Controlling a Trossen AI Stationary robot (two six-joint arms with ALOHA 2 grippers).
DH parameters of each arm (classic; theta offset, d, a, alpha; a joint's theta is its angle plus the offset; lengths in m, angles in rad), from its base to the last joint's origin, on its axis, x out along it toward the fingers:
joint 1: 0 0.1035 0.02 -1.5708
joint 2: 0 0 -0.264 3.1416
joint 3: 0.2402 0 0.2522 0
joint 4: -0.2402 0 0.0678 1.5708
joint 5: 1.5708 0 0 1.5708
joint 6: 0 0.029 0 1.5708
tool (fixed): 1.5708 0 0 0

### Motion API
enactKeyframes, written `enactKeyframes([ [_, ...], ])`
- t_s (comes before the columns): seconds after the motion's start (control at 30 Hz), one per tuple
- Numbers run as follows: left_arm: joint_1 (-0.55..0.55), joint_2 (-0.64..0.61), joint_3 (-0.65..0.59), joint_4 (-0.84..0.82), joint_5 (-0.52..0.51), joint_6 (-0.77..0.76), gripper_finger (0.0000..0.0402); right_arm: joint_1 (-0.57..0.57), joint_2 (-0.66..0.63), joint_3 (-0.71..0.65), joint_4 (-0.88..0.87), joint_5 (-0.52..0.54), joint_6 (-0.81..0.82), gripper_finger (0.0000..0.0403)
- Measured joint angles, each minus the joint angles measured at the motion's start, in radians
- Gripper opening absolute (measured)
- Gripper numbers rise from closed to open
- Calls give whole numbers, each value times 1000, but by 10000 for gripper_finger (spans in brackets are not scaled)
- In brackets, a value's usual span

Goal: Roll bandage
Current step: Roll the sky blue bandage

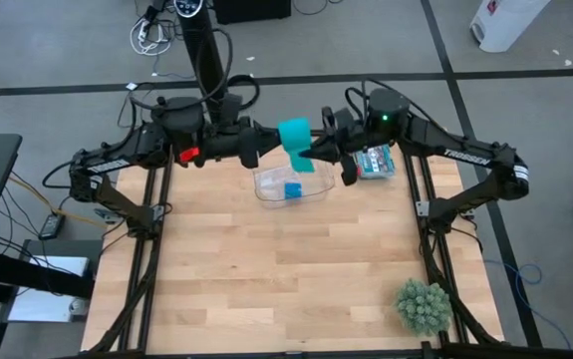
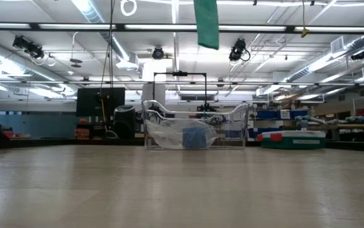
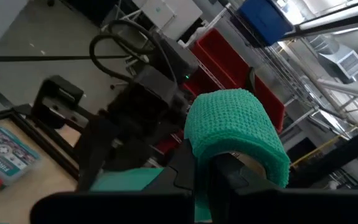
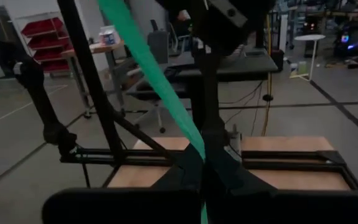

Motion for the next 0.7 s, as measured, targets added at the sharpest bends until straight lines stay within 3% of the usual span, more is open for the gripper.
enactKeyframes([
  [0.43, -6, 22, 0, -43, 34, 0, 21, -76, 2, 0, 102, -23, 18, 14],
  [0.53, -6, 21, 0, -40, 35, 4, 21, -68, -15, 0, 18, -88, 59, 45],
  [0.7, -5, 20, 0, -42, 36, 5, 21, -50, -40, 0, -270, -121, 58, 118],
])
